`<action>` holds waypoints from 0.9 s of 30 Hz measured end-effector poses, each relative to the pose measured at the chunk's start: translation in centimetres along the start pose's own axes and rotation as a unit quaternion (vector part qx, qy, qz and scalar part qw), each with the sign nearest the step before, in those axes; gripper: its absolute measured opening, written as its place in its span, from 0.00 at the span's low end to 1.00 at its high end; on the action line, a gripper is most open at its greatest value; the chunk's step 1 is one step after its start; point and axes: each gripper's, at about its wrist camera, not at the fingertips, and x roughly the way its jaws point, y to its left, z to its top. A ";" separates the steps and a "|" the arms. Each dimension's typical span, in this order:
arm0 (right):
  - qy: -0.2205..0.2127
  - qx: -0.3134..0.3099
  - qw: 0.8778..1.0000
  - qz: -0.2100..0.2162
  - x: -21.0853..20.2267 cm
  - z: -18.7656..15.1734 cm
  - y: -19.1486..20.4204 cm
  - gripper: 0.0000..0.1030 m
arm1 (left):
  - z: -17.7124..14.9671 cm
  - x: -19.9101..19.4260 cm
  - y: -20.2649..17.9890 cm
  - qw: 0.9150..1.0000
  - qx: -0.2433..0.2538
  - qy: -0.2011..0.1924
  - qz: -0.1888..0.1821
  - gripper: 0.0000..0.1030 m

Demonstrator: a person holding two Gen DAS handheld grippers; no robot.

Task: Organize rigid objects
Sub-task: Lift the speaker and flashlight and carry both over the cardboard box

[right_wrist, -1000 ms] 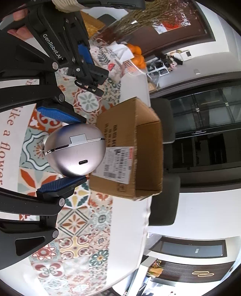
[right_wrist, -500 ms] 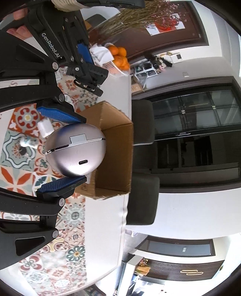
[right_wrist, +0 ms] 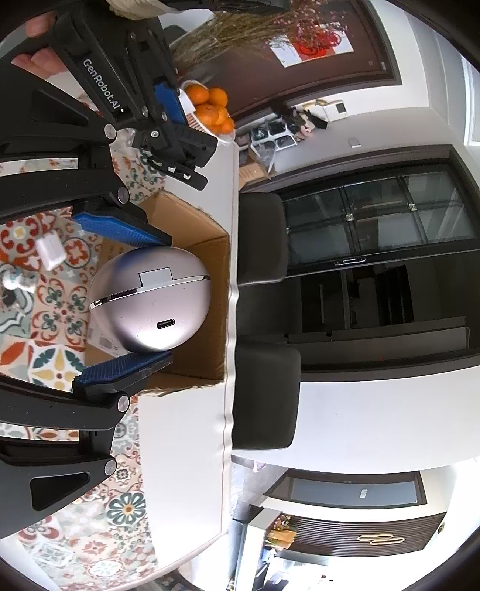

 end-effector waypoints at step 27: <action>0.058 -0.014 0.998 -0.015 9.5 3.3 -2.4 0.54 | 3.9 10.3 -0.3 0.997 0.026 0.068 0.011 0.30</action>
